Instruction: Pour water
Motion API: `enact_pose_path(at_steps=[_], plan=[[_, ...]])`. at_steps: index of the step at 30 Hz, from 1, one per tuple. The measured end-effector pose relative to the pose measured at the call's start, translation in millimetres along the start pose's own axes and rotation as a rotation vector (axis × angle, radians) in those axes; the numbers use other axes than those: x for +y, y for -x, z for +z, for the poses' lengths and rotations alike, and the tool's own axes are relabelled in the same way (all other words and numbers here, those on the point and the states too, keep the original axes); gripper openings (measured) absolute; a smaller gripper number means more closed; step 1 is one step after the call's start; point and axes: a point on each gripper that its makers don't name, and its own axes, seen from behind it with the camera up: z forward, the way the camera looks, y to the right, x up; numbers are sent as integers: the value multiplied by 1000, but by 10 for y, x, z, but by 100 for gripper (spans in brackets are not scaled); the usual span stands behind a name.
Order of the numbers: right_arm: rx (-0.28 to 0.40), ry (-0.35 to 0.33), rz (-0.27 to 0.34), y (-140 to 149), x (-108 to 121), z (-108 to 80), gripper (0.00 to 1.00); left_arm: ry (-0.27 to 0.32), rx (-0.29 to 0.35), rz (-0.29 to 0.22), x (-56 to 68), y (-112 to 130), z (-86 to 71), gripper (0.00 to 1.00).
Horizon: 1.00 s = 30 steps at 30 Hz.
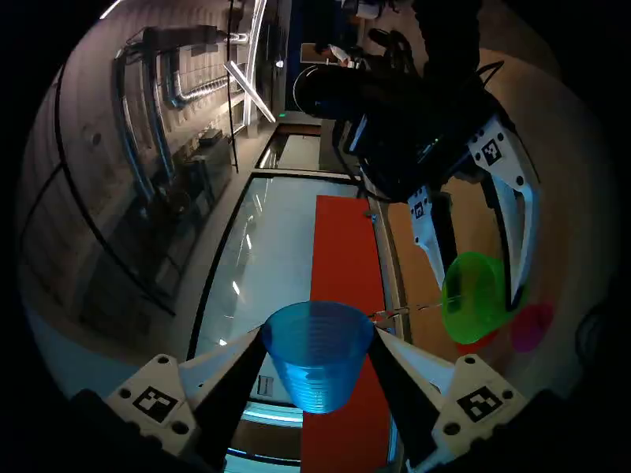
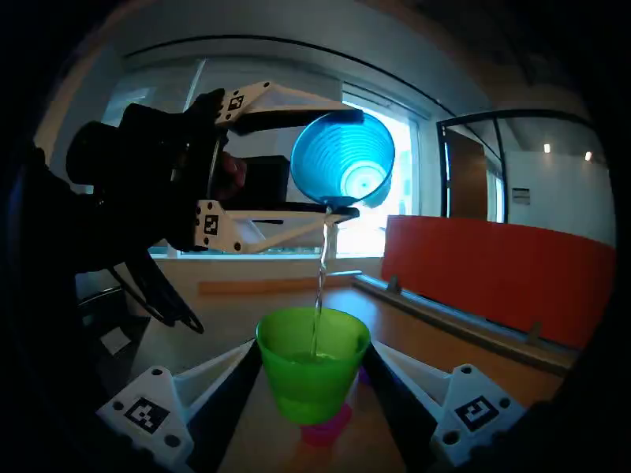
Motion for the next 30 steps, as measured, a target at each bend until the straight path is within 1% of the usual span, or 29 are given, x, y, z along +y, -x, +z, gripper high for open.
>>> enact_pose_path(at_steps=[11,30], plan=[[4,3,0,-3,4,1,90,-5,4,28,-35,-38,-4,87],[12,10,2,-17,32,-15,90,-5,11,75,-3,-84,-46,87]])
